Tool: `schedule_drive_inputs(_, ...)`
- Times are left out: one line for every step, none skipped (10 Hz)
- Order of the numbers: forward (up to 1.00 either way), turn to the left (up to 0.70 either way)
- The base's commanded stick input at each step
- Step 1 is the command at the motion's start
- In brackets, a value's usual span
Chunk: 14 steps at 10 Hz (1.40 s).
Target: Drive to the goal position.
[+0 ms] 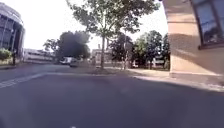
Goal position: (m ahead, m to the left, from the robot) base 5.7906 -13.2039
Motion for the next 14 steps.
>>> schedule_drive_inputs(0.70, -0.14)
schedule_drive_inputs(0.70, -0.14)
schedule_drive_inputs(0.70, -0.14)
schedule_drive_inputs(0.70, -0.14)
schedule_drive_inputs(0.70, -0.14)
schedule_drive_inputs(0.70, -0.14)
schedule_drive_inputs(0.70, -0.14)
schedule_drive_inputs(0.70, -0.14)
schedule_drive_inputs(0.70, -0.14)
schedule_drive_inputs(0.70, -0.14)
schedule_drive_inputs(0.70, -0.14)
schedule_drive_inputs(0.70, -0.14)
schedule_drive_inputs(0.70, -0.14)
schedule_drive_inputs(0.70, -0.14)
